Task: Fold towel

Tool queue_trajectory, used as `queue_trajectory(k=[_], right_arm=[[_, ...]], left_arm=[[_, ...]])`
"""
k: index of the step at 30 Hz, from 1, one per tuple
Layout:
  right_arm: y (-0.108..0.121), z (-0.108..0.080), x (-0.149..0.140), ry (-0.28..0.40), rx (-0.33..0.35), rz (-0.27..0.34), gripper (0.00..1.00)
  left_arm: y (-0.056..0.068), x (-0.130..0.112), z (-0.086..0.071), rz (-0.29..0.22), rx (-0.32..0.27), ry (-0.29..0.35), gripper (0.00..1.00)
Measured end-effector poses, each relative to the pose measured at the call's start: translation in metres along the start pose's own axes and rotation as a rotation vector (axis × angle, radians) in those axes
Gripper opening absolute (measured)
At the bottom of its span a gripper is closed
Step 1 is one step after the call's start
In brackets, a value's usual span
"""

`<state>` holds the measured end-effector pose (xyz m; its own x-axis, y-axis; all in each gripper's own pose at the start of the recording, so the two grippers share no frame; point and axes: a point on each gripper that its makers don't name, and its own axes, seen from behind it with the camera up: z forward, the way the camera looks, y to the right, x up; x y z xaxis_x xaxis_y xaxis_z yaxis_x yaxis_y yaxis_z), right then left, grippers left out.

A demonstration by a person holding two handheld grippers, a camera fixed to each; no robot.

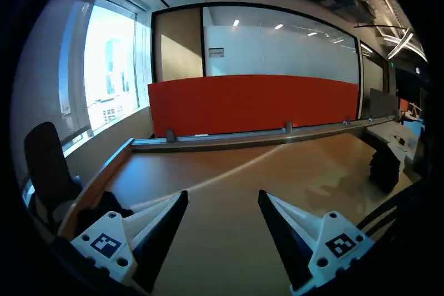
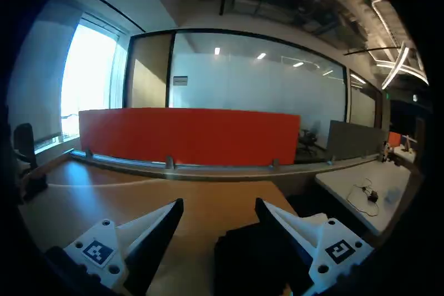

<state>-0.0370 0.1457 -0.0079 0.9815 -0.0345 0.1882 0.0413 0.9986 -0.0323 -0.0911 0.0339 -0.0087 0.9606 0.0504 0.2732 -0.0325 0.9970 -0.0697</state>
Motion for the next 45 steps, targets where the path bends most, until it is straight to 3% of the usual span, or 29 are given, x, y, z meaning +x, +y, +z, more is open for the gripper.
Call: queue_trajectory(k=[8, 29, 38, 45], right_arm=[[-0.030, 0.000, 0.024, 0.043, 0.024, 0.004, 1.00], [-0.150, 0.005, 0.066, 0.110, 0.122, 0.028, 1.00], [-0.170, 0.010, 0.067, 0.102, 0.137, 0.041, 1.00], [-0.178, 0.010, 0.071, 0.089, 0.142, 0.036, 1.00]], left_arm=[[-0.012, 0.024, 0.004, -0.028, 0.011, 0.060, 0.94], [-0.017, 0.062, 0.003, -0.068, -0.022, 0.151, 0.94], [-0.022, 0.067, 0.002, -0.086, -0.025, 0.172, 0.94], [-0.012, 0.067, 0.006, -0.084, -0.029, 0.184, 0.94]])
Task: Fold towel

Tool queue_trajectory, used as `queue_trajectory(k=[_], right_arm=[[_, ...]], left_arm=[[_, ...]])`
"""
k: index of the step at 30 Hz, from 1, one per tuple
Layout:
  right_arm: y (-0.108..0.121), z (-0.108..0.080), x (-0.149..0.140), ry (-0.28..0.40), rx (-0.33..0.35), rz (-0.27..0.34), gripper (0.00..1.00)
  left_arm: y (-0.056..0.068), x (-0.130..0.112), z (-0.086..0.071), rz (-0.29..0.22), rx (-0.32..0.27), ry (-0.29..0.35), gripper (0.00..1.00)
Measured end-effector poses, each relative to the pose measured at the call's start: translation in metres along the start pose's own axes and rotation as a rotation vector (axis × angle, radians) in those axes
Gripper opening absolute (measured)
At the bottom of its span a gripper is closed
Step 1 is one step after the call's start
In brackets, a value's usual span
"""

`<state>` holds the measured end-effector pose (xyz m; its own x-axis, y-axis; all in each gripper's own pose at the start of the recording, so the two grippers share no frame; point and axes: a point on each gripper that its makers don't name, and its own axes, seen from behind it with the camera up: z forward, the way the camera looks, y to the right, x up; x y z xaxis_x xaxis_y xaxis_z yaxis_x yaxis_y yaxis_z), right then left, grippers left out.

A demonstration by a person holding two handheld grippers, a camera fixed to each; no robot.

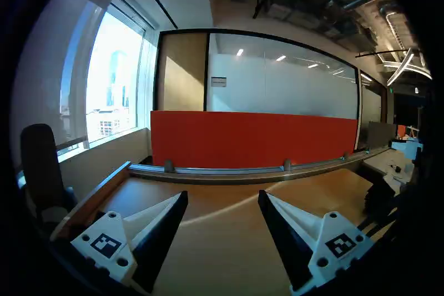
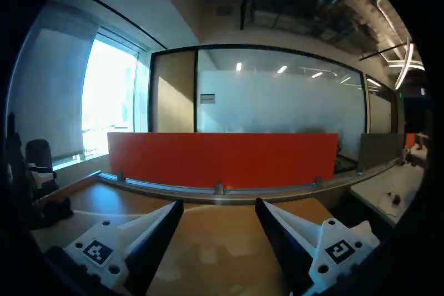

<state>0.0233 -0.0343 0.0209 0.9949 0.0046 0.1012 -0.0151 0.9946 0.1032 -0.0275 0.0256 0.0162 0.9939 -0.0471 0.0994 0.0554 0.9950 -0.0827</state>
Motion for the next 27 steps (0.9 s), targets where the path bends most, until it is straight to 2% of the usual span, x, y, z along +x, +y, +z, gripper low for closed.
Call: queue_trajectory(k=[5, 14, 20, 27], right_arm=[[-0.009, 0.001, 0.005, -0.003, 0.017, 0.011, 1.00], [-0.012, 0.004, 0.008, -0.027, 0.022, 0.009, 1.00], [-0.021, 0.005, 0.012, -0.028, 0.032, 0.013, 1.00], [-0.024, 0.009, -0.004, -0.032, 0.008, 0.003, 1.00]], left_arm=[[0.001, 0.002, 0.002, 0.004, 0.011, 0.026, 0.94], [0.001, 0.000, 0.004, 0.067, 0.032, 0.066, 0.94], [0.003, -0.023, 0.005, 0.070, 0.026, 0.069, 0.94], [-0.003, -0.052, 0.006, 0.083, 0.040, 0.079, 0.94]])
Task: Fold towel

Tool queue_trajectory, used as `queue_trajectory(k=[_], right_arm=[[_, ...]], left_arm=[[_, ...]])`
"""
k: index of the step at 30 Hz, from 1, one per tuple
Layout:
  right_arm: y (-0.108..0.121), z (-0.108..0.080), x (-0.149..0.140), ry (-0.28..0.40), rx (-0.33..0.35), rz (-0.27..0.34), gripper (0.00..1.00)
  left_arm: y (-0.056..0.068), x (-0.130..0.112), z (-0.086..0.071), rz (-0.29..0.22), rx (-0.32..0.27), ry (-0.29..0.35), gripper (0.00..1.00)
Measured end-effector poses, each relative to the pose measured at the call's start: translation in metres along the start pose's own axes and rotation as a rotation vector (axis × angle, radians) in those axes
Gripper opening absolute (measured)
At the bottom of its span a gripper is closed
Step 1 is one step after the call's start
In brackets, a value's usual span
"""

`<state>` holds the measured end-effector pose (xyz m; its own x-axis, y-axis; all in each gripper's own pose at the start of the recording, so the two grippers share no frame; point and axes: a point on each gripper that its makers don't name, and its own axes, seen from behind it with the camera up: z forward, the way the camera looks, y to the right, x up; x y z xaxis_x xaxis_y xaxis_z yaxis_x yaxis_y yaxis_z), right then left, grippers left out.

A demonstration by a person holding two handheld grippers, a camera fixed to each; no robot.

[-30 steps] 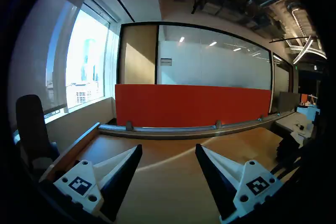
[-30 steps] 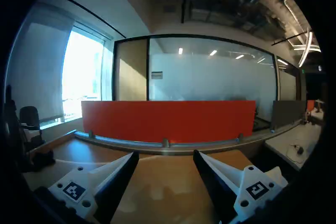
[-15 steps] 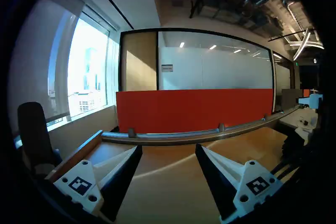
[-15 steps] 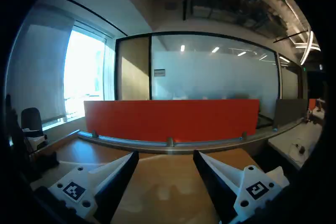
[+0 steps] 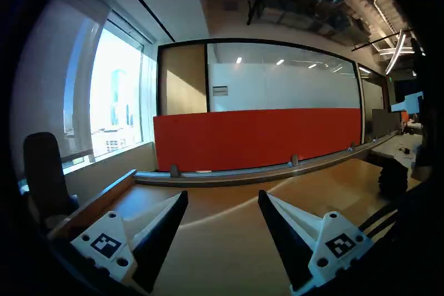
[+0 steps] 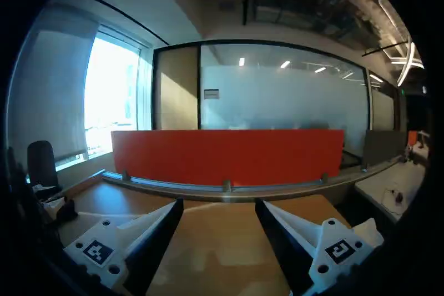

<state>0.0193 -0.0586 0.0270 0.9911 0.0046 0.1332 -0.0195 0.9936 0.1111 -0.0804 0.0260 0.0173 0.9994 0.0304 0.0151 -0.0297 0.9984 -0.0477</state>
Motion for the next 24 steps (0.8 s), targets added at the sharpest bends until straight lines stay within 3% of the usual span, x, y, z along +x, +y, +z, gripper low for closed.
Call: queue_trajectory(k=[8, 24], right_arm=[[-0.007, 0.000, -0.027, -0.001, -0.013, -0.026, 1.00], [-0.009, 0.005, -0.058, 0.035, -0.037, -0.053, 1.00]], left_arm=[[-0.007, -0.039, 0.002, -0.027, 0.019, 0.014, 0.94], [-0.002, -0.095, 0.008, -0.013, 0.026, 0.038, 0.94]])
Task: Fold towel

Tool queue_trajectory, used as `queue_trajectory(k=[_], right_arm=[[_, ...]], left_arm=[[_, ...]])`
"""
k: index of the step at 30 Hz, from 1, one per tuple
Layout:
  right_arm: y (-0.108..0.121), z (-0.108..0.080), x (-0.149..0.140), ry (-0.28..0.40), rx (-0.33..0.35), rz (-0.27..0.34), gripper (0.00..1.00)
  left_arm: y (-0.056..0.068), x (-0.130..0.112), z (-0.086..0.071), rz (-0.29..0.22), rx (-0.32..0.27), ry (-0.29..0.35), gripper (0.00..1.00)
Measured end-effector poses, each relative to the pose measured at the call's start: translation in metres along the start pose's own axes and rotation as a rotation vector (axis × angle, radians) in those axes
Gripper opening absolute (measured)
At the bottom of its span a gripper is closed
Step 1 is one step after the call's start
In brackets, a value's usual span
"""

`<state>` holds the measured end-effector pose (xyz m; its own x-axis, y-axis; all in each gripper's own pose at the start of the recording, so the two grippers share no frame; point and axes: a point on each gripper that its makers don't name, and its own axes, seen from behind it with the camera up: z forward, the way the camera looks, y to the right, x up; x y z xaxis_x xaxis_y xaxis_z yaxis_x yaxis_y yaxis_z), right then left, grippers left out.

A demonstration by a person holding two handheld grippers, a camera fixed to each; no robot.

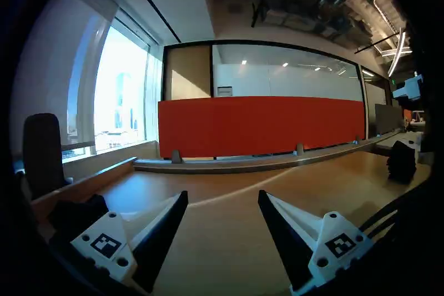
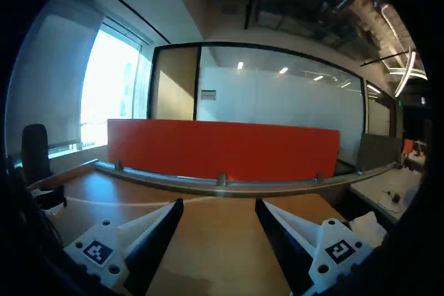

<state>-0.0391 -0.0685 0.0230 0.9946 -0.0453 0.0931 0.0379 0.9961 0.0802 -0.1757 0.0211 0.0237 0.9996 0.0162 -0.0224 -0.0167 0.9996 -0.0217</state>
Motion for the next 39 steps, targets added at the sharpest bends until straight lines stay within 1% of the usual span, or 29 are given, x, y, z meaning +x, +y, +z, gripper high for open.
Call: queue_trajectory(k=[5, 11, 14, 17, 23, 32, 39], right_arm=[[-0.003, 0.004, -0.006, 0.005, 0.004, -0.003, 1.00], [-0.003, 0.006, -0.014, 0.005, 0.003, -0.001, 1.00], [-0.004, 0.007, -0.016, 0.003, 0.001, -0.003, 1.00], [-0.004, 0.008, -0.016, 0.003, 0.003, -0.004, 1.00], [-0.004, 0.010, -0.017, 0.002, 0.006, -0.008, 1.00], [0.002, 0.013, -0.021, -0.003, 0.001, -0.008, 1.00], [0.006, 0.016, -0.026, -0.006, 0.001, -0.002, 1.00]], left_arm=[[0.000, -0.010, 0.000, -0.008, 0.003, 0.010, 0.94], [-0.005, -0.021, -0.004, -0.014, 0.021, 0.012, 0.94], [-0.005, -0.025, -0.004, -0.025, 0.019, 0.013, 0.94], [-0.006, -0.027, -0.005, -0.028, 0.025, 0.013, 0.94], [-0.007, -0.028, -0.004, -0.015, 0.029, 0.017, 0.94], [-0.010, -0.032, -0.003, -0.031, 0.034, 0.008, 0.94], [-0.010, -0.033, -0.003, -0.029, 0.032, 0.009, 0.94]])
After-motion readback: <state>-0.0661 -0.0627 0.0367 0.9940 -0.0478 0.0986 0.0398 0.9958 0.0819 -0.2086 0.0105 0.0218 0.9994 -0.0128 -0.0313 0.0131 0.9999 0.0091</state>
